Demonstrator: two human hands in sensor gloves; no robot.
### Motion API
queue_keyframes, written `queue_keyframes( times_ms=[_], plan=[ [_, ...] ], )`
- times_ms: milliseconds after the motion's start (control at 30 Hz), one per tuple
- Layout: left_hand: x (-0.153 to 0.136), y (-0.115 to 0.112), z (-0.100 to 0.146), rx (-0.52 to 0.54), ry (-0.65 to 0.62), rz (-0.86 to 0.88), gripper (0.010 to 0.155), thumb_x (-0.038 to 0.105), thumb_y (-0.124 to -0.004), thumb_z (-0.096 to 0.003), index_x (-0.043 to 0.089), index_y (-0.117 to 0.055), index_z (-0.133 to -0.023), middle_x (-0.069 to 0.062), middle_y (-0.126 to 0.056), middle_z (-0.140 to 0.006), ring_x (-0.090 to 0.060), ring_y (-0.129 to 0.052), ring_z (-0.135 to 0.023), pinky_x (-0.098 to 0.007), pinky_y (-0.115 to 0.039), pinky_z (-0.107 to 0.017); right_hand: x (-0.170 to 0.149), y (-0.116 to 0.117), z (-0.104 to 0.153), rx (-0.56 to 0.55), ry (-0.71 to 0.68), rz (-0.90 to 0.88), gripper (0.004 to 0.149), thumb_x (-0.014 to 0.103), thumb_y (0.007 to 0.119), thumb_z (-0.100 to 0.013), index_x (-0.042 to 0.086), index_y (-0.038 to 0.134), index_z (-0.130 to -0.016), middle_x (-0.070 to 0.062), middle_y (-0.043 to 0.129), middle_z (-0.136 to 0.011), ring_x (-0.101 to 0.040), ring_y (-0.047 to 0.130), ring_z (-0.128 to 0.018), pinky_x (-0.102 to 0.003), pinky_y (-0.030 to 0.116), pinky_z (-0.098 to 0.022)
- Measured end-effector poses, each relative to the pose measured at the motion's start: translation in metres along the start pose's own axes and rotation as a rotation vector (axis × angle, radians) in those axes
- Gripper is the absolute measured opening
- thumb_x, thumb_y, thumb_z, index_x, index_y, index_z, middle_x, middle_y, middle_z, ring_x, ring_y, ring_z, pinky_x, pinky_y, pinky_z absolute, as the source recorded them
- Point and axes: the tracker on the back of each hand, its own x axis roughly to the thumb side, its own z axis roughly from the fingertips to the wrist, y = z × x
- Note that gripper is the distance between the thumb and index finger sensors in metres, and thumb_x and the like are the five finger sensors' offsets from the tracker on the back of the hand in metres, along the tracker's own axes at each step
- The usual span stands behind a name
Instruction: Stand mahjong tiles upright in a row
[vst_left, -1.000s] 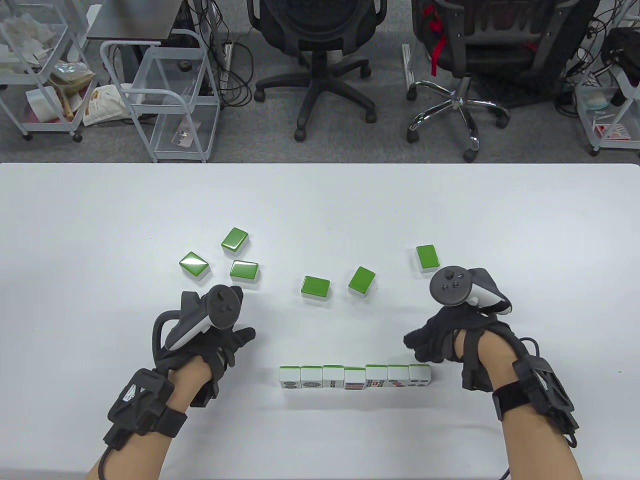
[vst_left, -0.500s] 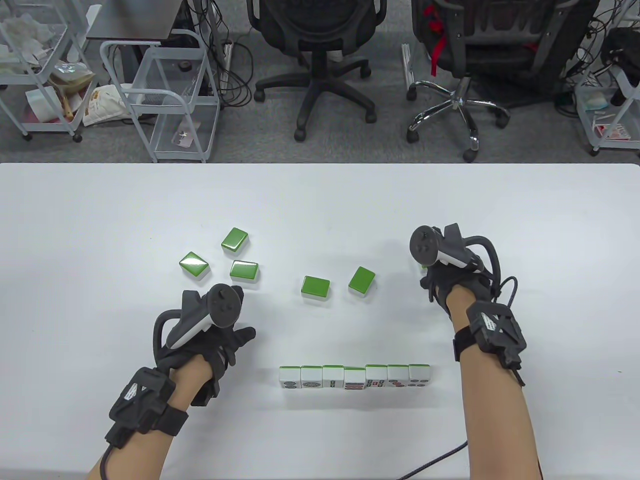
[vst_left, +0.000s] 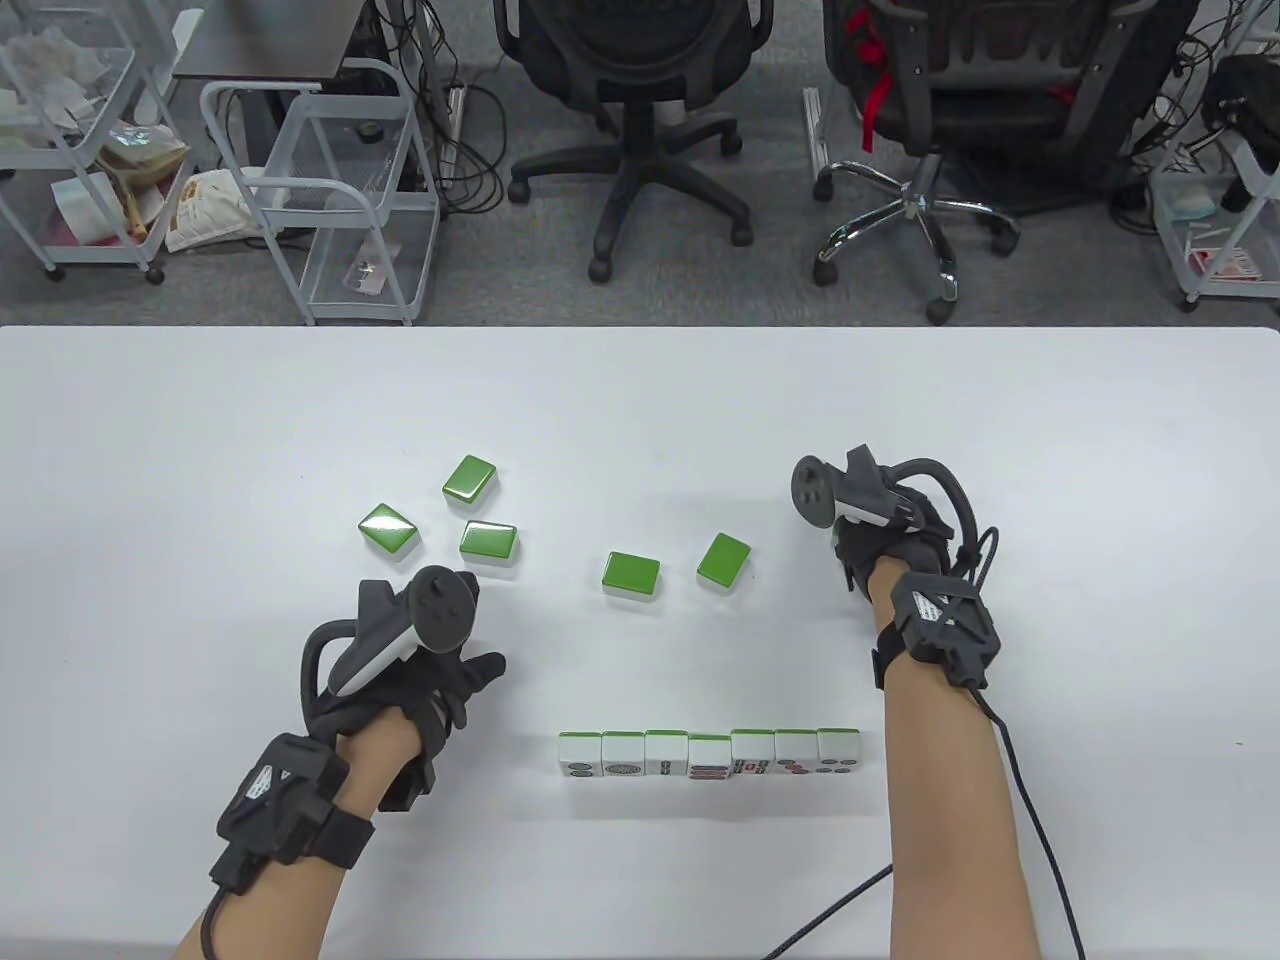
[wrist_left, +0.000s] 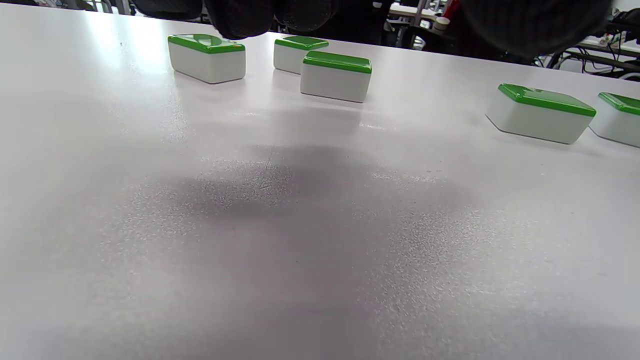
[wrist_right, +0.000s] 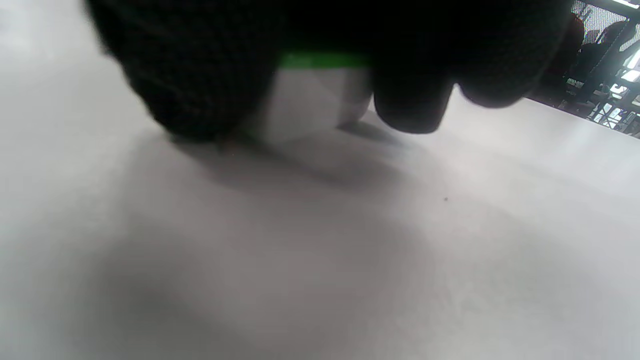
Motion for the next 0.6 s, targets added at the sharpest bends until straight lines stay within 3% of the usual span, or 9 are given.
queue_keyframes(
  times_ms=[133,300,600],
  plan=[
    [-0.001,0.000,0.001,0.002,0.001,0.006,0.087,0.065,-0.069,-0.0272,0.033,-0.030,-0.099,0.003,-0.041,-0.113,-0.033,-0.053,-0.108,-0.054,-0.053,-0.075,-0.005,-0.003,0.009,0.050,-0.024,-0.167,0.079,0.035,0.094,-0.023,0.008,0.061,-0.090,-0.022,0.074,-0.089,-0.036,0.099,-0.062,-0.049,0.085,-0.045],
    [-0.001,0.000,0.001,0.000,-0.003,0.004,0.087,0.065,-0.069,-0.0273,0.033,-0.030,-0.099,0.003,-0.041,-0.113,-0.033,-0.053,-0.108,-0.054,-0.053,-0.075,-0.009,-0.016,0.043,0.094,-0.108,-0.337,0.079,0.031,0.093,-0.023,0.006,0.061,-0.091,-0.024,0.071,-0.090,-0.041,0.096,-0.064,-0.050,0.083,-0.046],
    [0.008,-0.004,0.001,-0.016,-0.018,0.000,0.087,0.065,-0.069,-0.0273,0.033,-0.030,-0.099,0.004,-0.041,-0.113,-0.033,-0.053,-0.108,-0.054,-0.053,-0.075,-0.012,-0.008,0.116,0.367,-0.236,-0.508,0.079,0.028,0.094,-0.023,0.005,0.062,-0.091,-0.027,0.070,-0.091,-0.043,0.094,-0.065,-0.051,0.082,-0.047]
  ],
)
